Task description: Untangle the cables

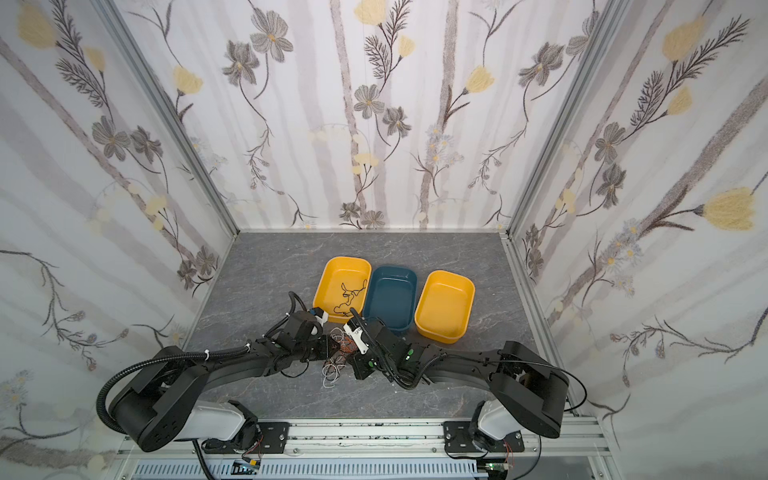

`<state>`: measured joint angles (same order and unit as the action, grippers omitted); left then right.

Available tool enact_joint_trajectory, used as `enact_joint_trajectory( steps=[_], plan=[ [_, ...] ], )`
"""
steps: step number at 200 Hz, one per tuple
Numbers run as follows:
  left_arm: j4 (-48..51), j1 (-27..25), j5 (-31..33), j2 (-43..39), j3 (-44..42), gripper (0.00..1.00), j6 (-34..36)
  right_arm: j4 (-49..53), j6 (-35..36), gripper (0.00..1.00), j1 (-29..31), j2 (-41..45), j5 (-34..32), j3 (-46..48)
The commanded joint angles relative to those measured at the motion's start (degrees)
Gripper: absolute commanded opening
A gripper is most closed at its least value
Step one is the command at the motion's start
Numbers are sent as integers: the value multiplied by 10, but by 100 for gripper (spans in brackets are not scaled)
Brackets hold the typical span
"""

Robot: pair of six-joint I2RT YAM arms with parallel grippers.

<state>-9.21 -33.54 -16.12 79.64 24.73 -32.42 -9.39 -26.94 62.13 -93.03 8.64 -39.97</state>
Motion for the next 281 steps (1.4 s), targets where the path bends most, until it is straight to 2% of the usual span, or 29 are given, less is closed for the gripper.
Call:
enact_joint_trajectory(
  steps=[1,18,35,53,73,131,155,192,222,281],
  plan=[
    [-5,1,-4,-2,-4,22,-8,-22,16,15,1,-16,-6,-6],
    [-7,1,-9,1,-5,22,-7,-12,39,22,4,-50,-11,-23],
    [-7,0,-12,3,-6,22,-6,16,73,29,18,-74,-51,-59],
    [-9,0,-11,-1,-12,22,-7,22,105,39,35,-79,-73,-68],
    [-11,0,-11,-2,-16,22,-9,23,120,45,43,-86,-77,-74],
    [-23,0,-20,-5,-24,22,-10,79,124,45,43,-159,-94,-141],
    [-22,1,-20,-2,-26,23,-8,89,126,38,43,-174,-86,-153],
    [-20,4,-13,-5,-28,23,-9,83,127,12,43,-161,-84,-144],
    [-13,6,-3,-12,-31,24,-13,67,119,5,40,-130,-87,-119],
    [7,12,19,-37,-41,25,-23,18,82,1,15,-17,-66,-38]
  ],
)
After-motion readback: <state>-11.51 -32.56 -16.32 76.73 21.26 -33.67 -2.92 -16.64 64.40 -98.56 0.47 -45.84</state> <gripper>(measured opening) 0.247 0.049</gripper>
